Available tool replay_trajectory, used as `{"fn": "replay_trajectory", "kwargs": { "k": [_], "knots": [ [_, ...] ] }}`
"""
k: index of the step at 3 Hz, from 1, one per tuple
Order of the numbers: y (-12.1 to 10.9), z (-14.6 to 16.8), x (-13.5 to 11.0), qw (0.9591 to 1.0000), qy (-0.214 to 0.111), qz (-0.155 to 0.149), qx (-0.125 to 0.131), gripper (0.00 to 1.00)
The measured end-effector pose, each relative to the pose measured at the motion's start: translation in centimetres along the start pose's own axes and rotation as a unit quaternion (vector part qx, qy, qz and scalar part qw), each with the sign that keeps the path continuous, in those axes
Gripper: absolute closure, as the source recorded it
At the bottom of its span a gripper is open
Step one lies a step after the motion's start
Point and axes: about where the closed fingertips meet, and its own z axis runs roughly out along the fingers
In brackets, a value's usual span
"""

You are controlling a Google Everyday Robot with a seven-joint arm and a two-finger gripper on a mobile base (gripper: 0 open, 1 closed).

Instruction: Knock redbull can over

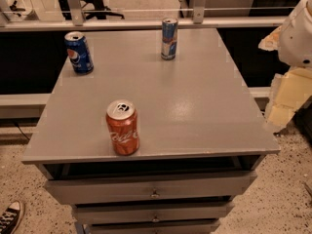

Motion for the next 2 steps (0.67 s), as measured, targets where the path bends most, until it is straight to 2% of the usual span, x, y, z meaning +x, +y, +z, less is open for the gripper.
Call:
{"fn": "replay_trajectory", "kwargs": {
  "k": [1,2],
  "knots": [
    [0.0,0.0,0.0,1.0,0.0,0.0,0.0,0.0],
    [-1.5,1.2,-1.3,0.9998,-0.01,-0.006,0.017,0.0]
  ]
}}
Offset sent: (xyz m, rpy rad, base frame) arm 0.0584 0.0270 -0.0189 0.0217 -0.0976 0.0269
